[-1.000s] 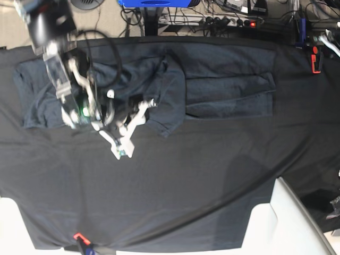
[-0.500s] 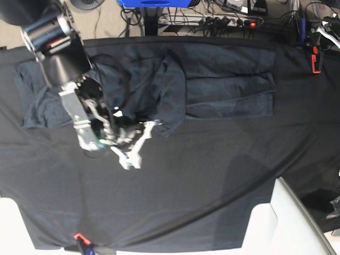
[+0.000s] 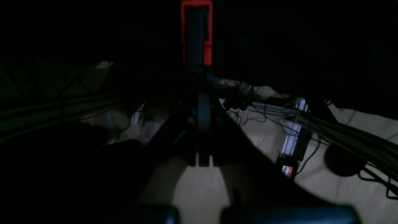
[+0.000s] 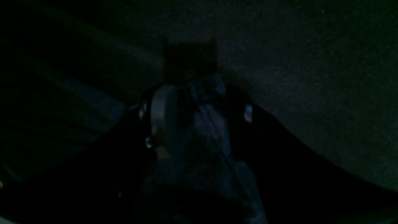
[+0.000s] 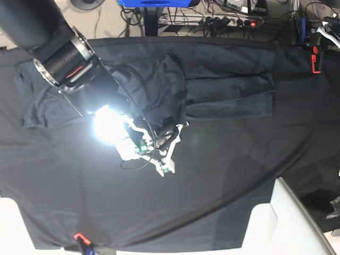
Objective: Fold the T-shirt properly
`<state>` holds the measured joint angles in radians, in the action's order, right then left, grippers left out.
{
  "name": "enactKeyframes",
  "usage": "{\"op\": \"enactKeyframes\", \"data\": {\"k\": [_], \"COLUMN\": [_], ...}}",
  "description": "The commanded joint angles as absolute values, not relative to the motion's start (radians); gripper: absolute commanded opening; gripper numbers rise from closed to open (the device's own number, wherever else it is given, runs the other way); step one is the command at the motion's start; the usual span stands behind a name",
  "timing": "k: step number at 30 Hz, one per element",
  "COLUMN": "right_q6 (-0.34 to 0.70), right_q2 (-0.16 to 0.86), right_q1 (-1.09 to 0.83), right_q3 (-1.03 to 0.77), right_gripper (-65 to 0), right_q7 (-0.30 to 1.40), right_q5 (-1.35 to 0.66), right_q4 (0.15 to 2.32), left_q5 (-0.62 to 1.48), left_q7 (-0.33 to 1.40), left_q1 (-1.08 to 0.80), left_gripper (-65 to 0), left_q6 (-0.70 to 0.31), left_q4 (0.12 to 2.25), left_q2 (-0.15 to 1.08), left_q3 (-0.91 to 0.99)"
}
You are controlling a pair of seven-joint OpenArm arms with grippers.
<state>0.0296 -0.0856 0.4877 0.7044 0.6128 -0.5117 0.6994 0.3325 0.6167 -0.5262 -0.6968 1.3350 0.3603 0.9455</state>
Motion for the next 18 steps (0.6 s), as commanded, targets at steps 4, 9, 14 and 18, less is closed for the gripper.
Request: {"op": "enactKeyframes", "data": {"k": [4,9,14,18], "right_q6": [0.022,0.022,0.022,0.022], "right_q2": [-0.082,-0.082,-0.088,-0.082], "right_q1": [0.513,0.507,0.506,0.469], "right_q3": [0.704,0.702,0.707,0.707], "right_gripper": [-39.8,-49.2,-64.2,-65.0], "right_q7": [0.624,0.624,0.628,0.69], "right_q5": [-0.506,-0.506,-0.507,-0.509], "right_q4": [0.699,0.699,0.707,0.843], "left_q5": [0.34,0.338,0.338,0.338], "left_q7": [0.604,0.604,0.604,0.604], "left_q1": [-0.529,-0.529,-0.527,-0.527], "left_gripper": [-65.0,-65.0,-65.0,-65.0], "left_q6": [-0.698,-0.698,-0.698,-0.698], "left_q4": [1.348,1.348,1.348,1.348], "left_q2": [0.367,0.367,0.366,0.367], "left_q3": [1.017,1.015,1.015,1.015]}}
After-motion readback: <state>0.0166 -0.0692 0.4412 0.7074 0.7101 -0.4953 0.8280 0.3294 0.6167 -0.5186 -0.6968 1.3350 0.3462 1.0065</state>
